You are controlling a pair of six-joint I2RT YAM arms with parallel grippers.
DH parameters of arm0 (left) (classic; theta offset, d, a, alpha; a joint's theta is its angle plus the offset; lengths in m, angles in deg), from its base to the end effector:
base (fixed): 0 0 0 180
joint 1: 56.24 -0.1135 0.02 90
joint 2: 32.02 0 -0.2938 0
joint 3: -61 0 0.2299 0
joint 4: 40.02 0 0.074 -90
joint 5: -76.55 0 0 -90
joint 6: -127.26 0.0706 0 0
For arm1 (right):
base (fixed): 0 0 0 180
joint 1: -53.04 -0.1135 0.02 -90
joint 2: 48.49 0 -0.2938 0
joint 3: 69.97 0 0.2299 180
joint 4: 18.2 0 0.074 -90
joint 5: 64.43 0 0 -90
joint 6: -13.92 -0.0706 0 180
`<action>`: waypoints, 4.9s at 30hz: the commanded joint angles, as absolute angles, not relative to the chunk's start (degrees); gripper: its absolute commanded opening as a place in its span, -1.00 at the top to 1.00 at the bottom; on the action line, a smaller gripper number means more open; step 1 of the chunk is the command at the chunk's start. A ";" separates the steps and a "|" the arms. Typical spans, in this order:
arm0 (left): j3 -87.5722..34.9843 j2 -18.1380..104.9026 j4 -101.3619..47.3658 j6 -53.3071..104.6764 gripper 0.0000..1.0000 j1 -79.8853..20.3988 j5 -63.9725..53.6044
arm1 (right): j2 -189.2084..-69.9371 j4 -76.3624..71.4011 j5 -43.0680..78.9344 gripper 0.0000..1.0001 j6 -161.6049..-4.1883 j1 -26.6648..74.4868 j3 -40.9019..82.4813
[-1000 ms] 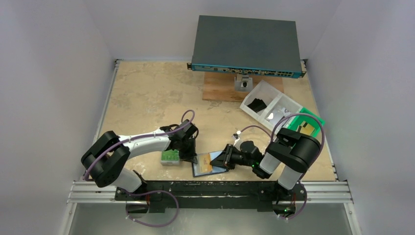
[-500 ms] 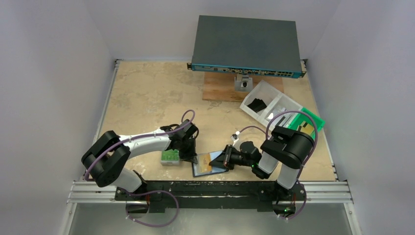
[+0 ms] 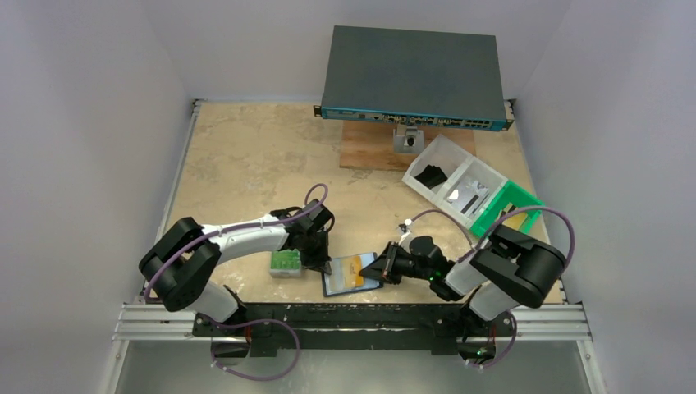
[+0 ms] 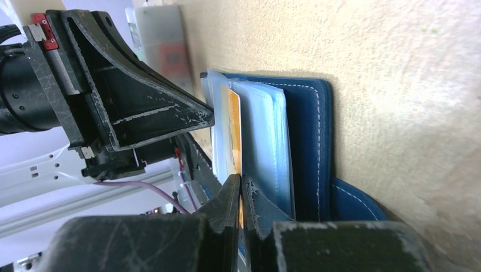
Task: Take the credit cards out of the card holder
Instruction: Remove the credit card from the card holder, then place the credit card in the storage box, then remove the credit card from the card holder.
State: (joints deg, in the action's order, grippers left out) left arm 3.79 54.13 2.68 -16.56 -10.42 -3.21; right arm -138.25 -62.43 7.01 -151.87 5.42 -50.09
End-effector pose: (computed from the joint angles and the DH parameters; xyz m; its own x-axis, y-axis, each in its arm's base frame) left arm 0.1629 -0.1856 0.1592 -0.9916 -0.1193 -0.0498 -0.0942 0.9305 -0.3538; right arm 0.1350 0.1813 0.1304 -0.9380 0.3355 -0.0877 0.0635 0.4148 0.9077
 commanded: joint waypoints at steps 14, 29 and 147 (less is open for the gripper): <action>2.11 54.62 7.62 -11.93 1.00 -10.34 -6.95 | -107.54 -20.91 18.75 1.00 -143.26 5.71 -45.35; -10.59 44.85 14.60 -8.32 0.55 -9.84 -5.18 | -94.65 -3.76 24.07 1.00 -141.98 5.76 -38.46; 1.78 51.22 4.07 -6.59 -0.07 -11.86 -12.15 | -108.68 24.65 30.43 -0.51 -124.58 18.23 -12.90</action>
State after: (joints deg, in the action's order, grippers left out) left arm 0.93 48.92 7.66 -5.35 -12.17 -9.26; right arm -109.20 27.69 30.46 -123.46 18.89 -12.04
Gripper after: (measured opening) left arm 0.536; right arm 0.754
